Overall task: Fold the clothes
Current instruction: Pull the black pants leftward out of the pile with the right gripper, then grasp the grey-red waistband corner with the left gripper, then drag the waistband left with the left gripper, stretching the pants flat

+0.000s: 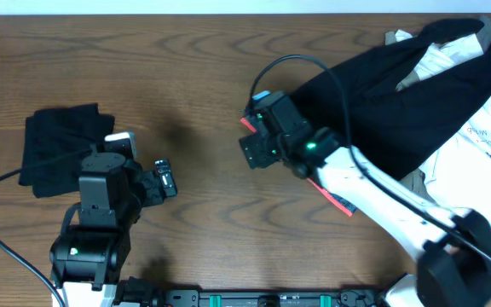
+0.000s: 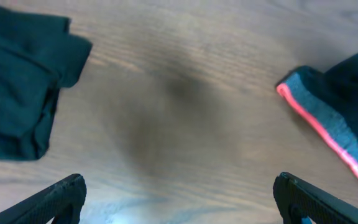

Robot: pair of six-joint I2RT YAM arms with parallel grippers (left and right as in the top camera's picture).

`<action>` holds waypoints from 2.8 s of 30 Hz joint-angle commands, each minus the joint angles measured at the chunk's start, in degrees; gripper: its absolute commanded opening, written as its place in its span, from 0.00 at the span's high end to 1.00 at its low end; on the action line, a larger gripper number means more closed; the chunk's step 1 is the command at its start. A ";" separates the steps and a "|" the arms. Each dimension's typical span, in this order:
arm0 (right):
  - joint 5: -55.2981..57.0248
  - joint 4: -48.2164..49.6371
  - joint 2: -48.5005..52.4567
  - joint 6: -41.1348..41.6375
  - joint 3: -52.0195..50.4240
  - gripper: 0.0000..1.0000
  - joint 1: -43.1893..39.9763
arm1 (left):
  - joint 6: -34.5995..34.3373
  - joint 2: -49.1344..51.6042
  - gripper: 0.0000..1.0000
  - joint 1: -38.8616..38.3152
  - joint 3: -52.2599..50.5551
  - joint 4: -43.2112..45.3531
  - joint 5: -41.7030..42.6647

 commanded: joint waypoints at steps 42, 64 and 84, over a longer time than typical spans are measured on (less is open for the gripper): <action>6.71 -28.79 -23.93 1.57 1.46 0.01 -18.67 | -6.51 67.76 0.14 -17.07 1.38 65.55 17.46; 6.71 -29.81 -23.93 1.64 1.46 0.01 -18.67 | -6.51 70.14 0.94 -17.92 1.38 73.99 14.64; 6.69 -29.81 -23.93 1.64 1.46 0.01 -18.67 | -2.23 52.22 0.94 12.31 3.82 68.70 8.33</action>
